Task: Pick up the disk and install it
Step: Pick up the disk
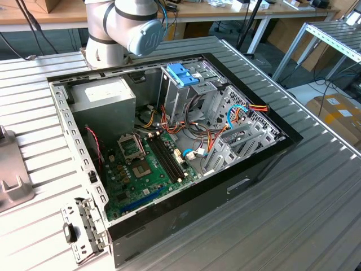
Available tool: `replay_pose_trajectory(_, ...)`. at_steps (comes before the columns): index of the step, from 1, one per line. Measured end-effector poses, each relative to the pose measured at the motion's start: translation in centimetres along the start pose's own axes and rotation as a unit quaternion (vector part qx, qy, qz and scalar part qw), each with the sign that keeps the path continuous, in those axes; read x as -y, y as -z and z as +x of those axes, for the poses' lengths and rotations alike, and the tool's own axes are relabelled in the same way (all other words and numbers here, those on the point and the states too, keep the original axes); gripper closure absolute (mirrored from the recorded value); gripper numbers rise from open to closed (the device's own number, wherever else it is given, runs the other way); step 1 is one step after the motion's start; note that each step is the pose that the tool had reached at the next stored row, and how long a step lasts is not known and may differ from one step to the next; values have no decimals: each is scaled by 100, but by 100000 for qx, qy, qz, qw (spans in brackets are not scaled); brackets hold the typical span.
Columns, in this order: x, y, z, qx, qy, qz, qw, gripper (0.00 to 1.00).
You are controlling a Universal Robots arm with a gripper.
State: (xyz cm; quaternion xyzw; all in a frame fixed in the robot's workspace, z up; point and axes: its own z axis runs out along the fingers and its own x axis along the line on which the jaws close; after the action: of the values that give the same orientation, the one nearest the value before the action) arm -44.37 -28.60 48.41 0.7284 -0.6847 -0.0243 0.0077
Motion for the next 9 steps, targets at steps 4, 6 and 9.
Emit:
replay_pose_trajectory(4, 35, 1, 2, 1, 3, 4, 100000, 63)
replay_pose_trajectory(6, 63, 3, 4, 0, 3, 4, 100000, 63)
replay_pose_trajectory(9, 98, 4, 6, 0, 2, 1, 100000, 63)
